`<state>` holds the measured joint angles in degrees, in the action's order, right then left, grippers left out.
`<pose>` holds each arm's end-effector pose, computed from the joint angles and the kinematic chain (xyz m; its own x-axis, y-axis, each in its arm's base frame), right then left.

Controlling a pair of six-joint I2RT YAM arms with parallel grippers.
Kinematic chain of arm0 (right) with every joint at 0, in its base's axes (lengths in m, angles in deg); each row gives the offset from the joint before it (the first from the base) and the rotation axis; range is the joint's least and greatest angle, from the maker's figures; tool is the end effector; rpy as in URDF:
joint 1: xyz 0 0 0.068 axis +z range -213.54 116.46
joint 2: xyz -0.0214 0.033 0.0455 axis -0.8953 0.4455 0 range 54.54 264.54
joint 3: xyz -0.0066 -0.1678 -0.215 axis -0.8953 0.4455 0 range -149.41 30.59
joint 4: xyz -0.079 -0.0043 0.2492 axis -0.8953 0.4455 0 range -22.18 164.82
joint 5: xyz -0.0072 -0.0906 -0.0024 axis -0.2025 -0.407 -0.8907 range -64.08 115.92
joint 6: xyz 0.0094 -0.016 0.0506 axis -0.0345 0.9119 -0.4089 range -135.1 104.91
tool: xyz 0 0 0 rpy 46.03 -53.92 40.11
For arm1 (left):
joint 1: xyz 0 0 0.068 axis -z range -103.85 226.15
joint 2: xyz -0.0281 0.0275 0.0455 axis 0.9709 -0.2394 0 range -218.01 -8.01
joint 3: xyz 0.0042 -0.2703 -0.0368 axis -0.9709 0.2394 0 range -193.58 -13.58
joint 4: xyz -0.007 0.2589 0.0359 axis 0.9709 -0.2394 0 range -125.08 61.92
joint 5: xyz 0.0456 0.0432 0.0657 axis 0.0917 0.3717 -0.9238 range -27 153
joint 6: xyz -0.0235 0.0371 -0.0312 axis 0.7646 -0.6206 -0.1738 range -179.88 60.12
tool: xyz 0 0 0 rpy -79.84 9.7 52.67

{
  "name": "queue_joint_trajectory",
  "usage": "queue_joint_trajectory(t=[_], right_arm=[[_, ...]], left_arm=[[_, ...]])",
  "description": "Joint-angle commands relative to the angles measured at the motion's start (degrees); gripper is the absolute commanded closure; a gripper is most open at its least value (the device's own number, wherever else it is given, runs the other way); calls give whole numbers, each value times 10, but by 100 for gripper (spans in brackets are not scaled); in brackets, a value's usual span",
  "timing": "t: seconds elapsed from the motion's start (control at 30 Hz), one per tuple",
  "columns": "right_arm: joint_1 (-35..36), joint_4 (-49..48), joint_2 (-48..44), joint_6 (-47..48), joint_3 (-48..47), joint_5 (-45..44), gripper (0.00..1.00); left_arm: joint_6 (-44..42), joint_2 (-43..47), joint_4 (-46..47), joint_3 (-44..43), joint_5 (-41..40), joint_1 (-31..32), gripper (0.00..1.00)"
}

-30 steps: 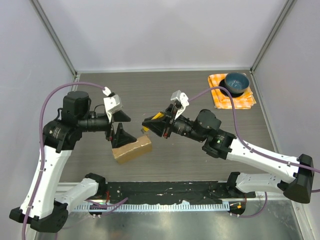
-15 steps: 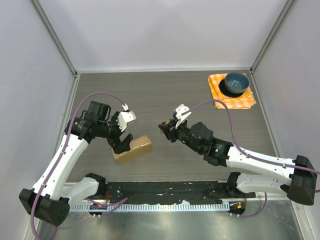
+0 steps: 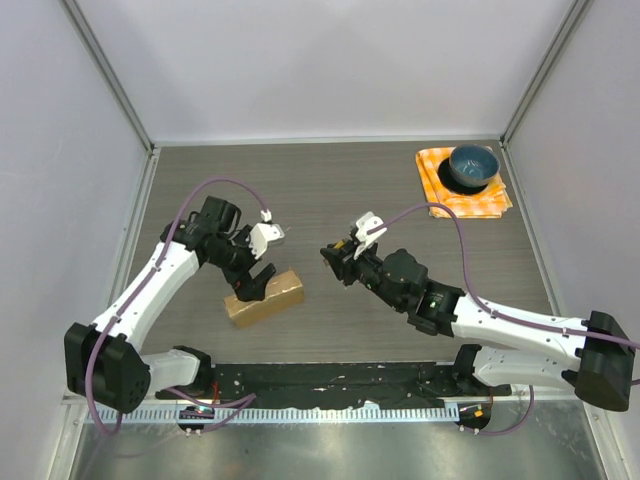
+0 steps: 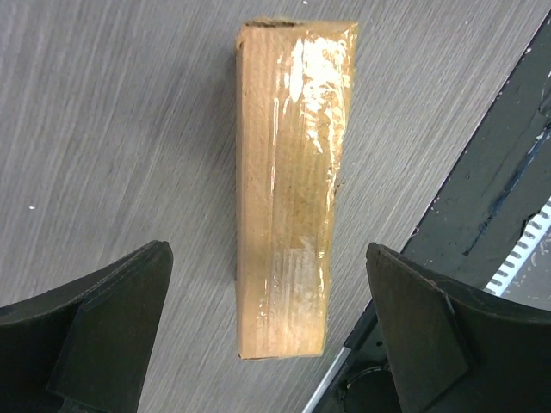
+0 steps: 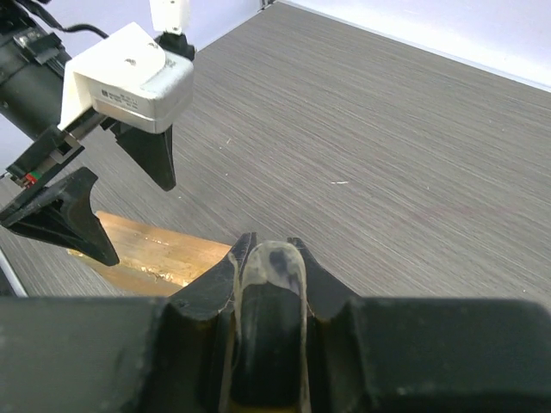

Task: Unpack the express box
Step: Cut the express box at the center of the board.

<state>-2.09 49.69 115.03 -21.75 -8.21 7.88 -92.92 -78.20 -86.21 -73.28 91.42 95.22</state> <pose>0.1280 0.2121 0.3018 -0.1091 0.0301 -0.9936 -0.6794 0.7273 0.0966 0.2031 -0.0882 0.2782 -0.4917 0.6772 -0.5474 0.8582 0.4833 -0.1729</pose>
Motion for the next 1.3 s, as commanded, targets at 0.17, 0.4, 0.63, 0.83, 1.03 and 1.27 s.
queue_joint_trajectory(t=[0.17,0.4,0.63,0.83,1.03,1.27], right_arm=[[3,-64,16,-6,7,-16,99],[3,-78,27,-9,7,-22,99],[3,-156,52,-32,38,-44,99],[17,-232,116,-35,45,-65,99],[53,-318,168,-18,51,-122,99],[66,-419,245,-35,48,-189,99]], left_arm=[[-1,3,61,33,2,8,0],[-3,-20,104,65,-10,18,0],[-19,-35,128,89,1,25,0],[-27,-48,137,102,-1,34,7],[-26,-32,144,122,-27,46,24],[-6,-11,152,144,-50,58,43]])
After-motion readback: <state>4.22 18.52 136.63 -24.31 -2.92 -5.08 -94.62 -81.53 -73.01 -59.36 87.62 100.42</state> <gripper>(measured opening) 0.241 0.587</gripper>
